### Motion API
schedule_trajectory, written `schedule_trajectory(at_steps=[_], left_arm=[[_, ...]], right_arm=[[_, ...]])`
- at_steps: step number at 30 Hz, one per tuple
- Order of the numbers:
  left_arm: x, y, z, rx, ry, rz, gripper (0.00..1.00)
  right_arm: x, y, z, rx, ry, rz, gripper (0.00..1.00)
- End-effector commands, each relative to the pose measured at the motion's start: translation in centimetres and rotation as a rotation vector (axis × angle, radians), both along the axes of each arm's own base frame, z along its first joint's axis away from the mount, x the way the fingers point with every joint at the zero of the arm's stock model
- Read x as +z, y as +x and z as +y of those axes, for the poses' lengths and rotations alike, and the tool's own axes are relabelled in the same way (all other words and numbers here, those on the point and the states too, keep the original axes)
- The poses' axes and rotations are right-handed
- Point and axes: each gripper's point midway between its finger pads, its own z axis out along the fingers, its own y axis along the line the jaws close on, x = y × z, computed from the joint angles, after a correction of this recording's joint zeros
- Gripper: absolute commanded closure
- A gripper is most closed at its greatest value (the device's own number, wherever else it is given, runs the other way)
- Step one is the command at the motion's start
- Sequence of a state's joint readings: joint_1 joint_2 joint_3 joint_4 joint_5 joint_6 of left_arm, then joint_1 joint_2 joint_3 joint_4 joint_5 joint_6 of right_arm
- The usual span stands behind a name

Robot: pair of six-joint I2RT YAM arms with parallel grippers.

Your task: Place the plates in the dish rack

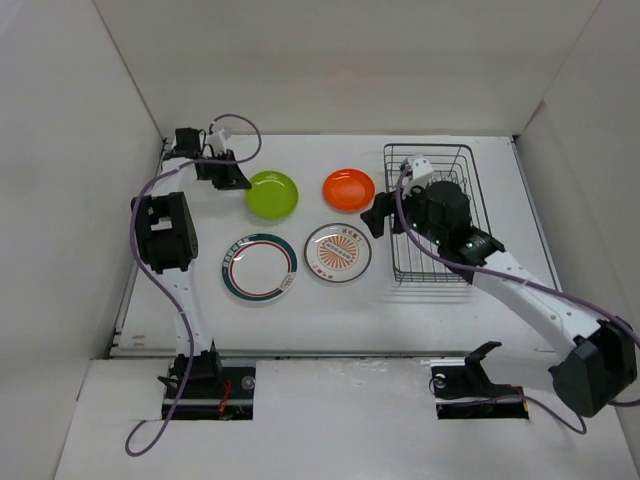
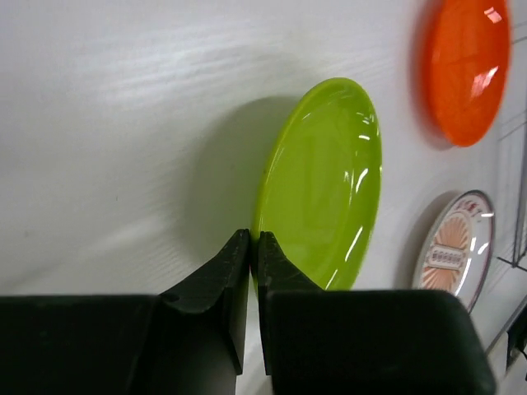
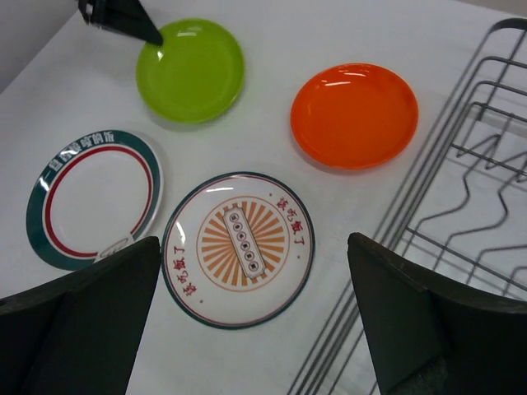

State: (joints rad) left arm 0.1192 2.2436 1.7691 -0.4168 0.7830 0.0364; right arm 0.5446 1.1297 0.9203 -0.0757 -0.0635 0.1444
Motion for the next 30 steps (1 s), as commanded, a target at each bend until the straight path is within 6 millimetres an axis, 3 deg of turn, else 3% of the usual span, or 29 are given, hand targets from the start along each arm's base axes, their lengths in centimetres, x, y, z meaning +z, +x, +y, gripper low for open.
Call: schedule_trajectory(at_steps=[1,2,3,4,6,10,14,22,24,26,27,28,29,30], left_arm=[[12.6,0.8,-2.5,-0.107,-0.106,-0.242,1.00],[14.2,0.7,-3.2,-0.134,-0.094,-0.278,1.00],[14.6,0.1,-3.7,-0.156,-0.084,-0.283,1.00],[15.6,-1.2,-4.4,-0.202,-0.082,-0.299,1.00],[16.5,-2.6,-5.3,-0.250,-0.094,-0.311,1.00],[17.5,-6.0,-7.1,-0.347,-0.095,-0.311,1.00],[20.3,-8.4,-7.8,-0.377,-0.101,-0.374,1.00],[21.4,-12.3,-11.3,-0.543,-0.195,-0.395,1.00],[21.9,-12.5,-11.7,-0.560,-0.209,-0.405,1.00],[21.7,-12.1,-12.1,-0.571,-0.208,-0.418,1.00],[21.7,-12.0,-12.1,-0.553,-0.210,-0.401,1.00],[21.2,-11.6,-12.1,-0.540,-0.208,-0.384,1.00],[21.1,-10.3,-11.7,-0.500,-0.162,-0.404,0.88],[21.0,-9.5,-11.5,-0.462,-0.138,-0.404,0.75]], right_arm=[[3.7,1.8,3.2,0.095,0.121,-0.106,0.01],[4.0,2.3,3.6,0.117,0.132,-0.115,0.01],[5.6,3.0,4.2,0.147,0.163,-0.163,0.01],[5.0,3.1,5.7,0.222,0.171,-0.150,0.01],[6.0,3.6,7.3,0.296,0.200,-0.193,0.01],[5.3,6.5,10.1,0.367,0.183,-0.203,0.01],[4.5,8.4,11.8,0.393,0.201,-0.175,0.01],[1.9,9.7,14.9,0.477,0.246,-0.089,0.04],[2.4,9.5,15.6,0.522,0.283,-0.087,0.26],[2.8,8.9,15.8,0.576,0.319,-0.079,0.59],[2.9,8.7,15.8,0.586,0.336,-0.085,0.89],[3.5,8.4,15.1,0.575,0.342,-0.087,0.99],[3.9,8.0,14.9,0.576,0.344,-0.094,1.00],[4.3,9.2,13.3,0.513,0.343,-0.109,1.00]])
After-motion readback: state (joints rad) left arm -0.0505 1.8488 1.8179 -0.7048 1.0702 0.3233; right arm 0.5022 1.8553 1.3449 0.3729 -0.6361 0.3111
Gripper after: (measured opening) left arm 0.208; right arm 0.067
